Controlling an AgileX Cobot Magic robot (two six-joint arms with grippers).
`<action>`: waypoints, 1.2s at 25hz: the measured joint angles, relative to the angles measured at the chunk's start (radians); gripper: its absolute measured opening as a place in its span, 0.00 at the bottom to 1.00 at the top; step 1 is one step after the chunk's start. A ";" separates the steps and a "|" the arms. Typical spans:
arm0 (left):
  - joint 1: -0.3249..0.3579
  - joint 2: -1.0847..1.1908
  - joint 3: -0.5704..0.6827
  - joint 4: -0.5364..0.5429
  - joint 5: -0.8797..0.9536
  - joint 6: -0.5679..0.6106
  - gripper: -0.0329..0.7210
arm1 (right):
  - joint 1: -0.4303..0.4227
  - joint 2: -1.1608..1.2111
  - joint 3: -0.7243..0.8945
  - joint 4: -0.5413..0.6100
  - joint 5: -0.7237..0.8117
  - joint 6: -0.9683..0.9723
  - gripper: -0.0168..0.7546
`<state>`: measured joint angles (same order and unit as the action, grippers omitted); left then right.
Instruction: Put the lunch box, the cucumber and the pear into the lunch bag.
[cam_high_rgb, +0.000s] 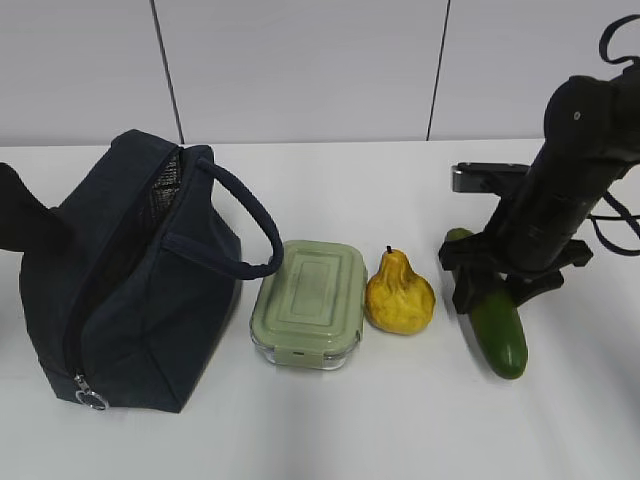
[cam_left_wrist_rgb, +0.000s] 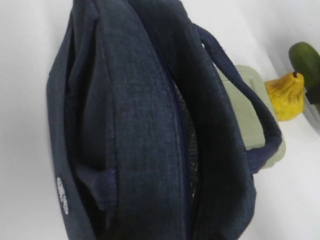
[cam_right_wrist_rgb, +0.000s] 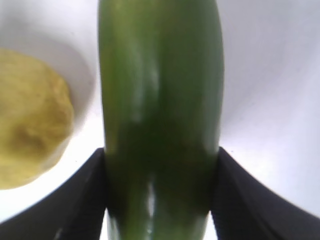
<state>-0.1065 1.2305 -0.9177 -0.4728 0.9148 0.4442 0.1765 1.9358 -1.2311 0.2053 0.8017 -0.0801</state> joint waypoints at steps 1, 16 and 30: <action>0.000 0.014 0.000 -0.006 0.000 0.004 0.45 | 0.000 -0.014 -0.005 -0.005 0.000 0.000 0.56; 0.000 0.128 -0.002 -0.004 -0.012 0.008 0.38 | 0.010 -0.115 -0.244 0.072 0.102 -0.039 0.56; 0.000 0.148 -0.002 0.005 -0.028 0.010 0.05 | 0.448 -0.086 -0.460 0.451 -0.241 -0.272 0.56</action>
<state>-0.1065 1.3782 -0.9197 -0.4677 0.8868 0.4547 0.6249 1.8498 -1.6913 0.6560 0.5608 -0.3522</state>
